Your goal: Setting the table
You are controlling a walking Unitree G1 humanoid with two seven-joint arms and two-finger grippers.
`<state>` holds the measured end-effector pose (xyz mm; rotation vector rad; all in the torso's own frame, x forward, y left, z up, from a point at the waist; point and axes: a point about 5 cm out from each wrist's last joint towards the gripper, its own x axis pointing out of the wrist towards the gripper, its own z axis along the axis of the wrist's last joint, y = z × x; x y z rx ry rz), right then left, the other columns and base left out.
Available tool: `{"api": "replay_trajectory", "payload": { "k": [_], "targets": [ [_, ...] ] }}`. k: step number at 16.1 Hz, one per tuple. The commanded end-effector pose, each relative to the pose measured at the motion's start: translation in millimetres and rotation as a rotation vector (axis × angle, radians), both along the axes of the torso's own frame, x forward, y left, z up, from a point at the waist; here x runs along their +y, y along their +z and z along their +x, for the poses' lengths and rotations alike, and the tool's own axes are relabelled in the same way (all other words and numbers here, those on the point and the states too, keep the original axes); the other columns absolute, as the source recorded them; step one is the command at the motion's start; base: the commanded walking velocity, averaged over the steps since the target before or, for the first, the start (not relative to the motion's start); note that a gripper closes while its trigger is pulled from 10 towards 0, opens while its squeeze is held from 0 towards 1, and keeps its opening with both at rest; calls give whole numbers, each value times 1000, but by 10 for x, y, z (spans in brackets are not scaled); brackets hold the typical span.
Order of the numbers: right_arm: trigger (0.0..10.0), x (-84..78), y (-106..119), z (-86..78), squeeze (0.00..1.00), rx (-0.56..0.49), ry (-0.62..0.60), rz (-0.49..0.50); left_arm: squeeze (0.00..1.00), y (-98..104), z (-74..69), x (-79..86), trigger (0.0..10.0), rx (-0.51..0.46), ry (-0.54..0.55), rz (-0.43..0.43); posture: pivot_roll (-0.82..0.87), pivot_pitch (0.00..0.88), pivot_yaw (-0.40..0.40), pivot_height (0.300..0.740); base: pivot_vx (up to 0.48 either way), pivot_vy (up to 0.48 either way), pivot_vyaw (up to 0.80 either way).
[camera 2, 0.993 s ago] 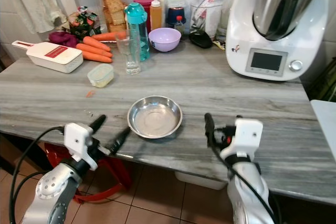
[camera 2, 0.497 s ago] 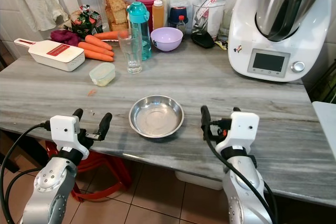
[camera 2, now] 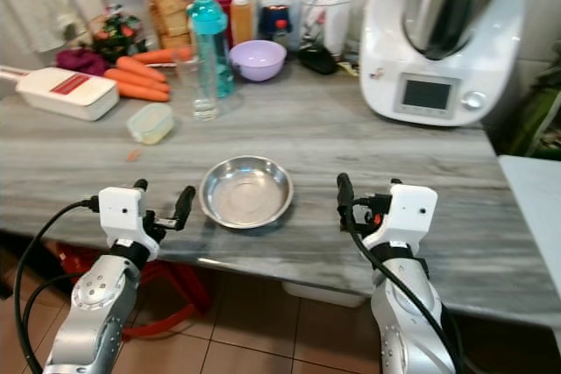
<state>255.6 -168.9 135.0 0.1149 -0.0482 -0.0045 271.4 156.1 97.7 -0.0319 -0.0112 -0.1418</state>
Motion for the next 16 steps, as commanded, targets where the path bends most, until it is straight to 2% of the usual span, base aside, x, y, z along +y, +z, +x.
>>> {"api": "replay_trajectory", "payload": {
  "k": [1,3,5,6,8,10,16],
  "targets": [
    [10000,0,23,19,0,-12,-16,-12,0,-29,4,38,10000,17,18,17,11,0,18,740,0,0,0],
    [10000,-21,-18,36,0,11,-44,-29,0,-40,9,38,10000,22,24,28,12,0,19,740,-129,0,0],
    [10000,7,-29,45,0,-8,-15,20,0,-50,15,42,10000,26,27,33,15,0,17,740,-274,0,0],
    [10000,-2,-31,57,0,-5,-37,-28,0,-50,17,44,10000,26,27,36,15,0,18,740,-304,0,0],
    [10000,13,-31,70,0,-19,-36,-45,0,-57,18,46,10000,28,26,42,15,0,18,740,-319,0,0],
    [10000,46,-58,71,0,5,-17,41,0,-75,14,37,10000,29,19,57,17,0,19,740,-321,0,0],
    [10000,63,-81,67,0,3,7,49,0,-71,18,29,10000,24,5,71,21,0,20,740,-326,0,0]
  ]
}}
